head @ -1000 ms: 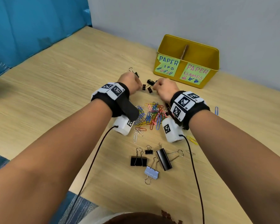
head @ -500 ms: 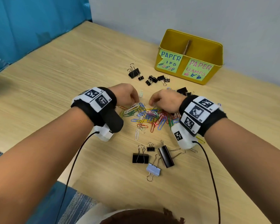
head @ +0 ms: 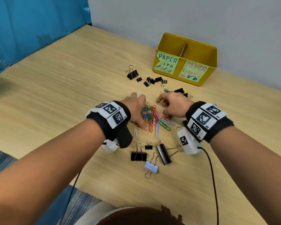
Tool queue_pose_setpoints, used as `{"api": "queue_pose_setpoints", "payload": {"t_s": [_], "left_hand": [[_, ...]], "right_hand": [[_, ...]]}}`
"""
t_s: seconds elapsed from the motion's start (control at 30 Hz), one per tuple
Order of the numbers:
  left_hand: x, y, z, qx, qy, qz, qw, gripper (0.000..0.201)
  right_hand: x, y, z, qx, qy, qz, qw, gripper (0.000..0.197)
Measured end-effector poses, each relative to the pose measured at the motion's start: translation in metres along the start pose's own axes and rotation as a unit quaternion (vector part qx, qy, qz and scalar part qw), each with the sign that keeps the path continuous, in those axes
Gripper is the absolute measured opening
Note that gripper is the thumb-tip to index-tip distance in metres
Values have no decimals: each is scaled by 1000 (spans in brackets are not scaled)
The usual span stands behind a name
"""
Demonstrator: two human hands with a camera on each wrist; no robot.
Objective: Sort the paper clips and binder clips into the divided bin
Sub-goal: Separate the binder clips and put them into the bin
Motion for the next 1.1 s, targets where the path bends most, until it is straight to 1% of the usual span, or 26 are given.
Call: {"api": "queue_pose_setpoints", "payload": {"t_s": [0.07,0.17,0.2,0.23,0.27,0.33,0.4,0.47,0.53,0.57,0.63,0.7,0.73,0.77,0.83,0.9,1.0,1.1], "left_hand": [[1,0,0,12,-14,2,1000,104],[-5,-1,7,7,-50,14,999,99],[-7,-2,9,3,-51,22,998,95],[-8,-4,10,1,-44,29,999,90],[-8,-5,10,-1,-31,33,999,83],[-6,-8,9,-4,-11,40,999,66],[-5,-9,7,-8,-10,57,998,47],[-5,-10,6,-11,-19,78,997,35],[-4,-12,5,-11,-14,89,996,33],[-3,-12,4,-6,1,87,996,34],[1,-14,-1,12,71,70,995,38],[6,-14,-6,16,160,56,985,36],[9,-14,-9,14,194,56,979,35],[14,-15,-12,10,218,60,974,34],[22,-18,-16,-3,272,71,960,32],[33,-22,-17,-24,350,78,933,28],[55,-25,-12,-61,425,86,899,16],[88,-34,0,-92,468,114,871,24]], "right_hand": [[1,1,1,2,13,-7,1000,57],[-11,-1,-8,32,47,-27,998,84],[-17,-2,-12,35,66,-33,997,91],[-22,-3,-15,33,86,-30,995,93],[-26,-5,-18,30,104,-21,994,91],[-29,-8,-21,30,109,-3,994,80],[-26,-10,-22,36,95,3,995,65],[-24,-12,-22,42,93,14,995,50],[-22,-14,-19,37,75,30,996,38],[-21,-15,-17,32,54,33,998,36],[-18,-17,-11,14,-1,29,999,31],[-17,-20,-3,-4,-105,8,994,21],[-16,-21,0,-17,-173,-10,985,14],[-15,-22,5,-26,-234,-23,972,13],[-12,-24,13,-37,-332,-32,942,22],[-4,-24,17,-32,-414,-26,909,23],[20,-25,18,-12,-501,-12,865,22],[59,-33,21,10,-553,26,832,22]]}}
Point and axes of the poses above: each hand's wrist, its own y-axis away from the middle knuckle, its own x-axis out of the back of the hand, z = x × y, the point moved 1 cm from there along -y, towards the middle knuckle, and after that the axes turned 5 degrees about -x, right-handed, at the moved point
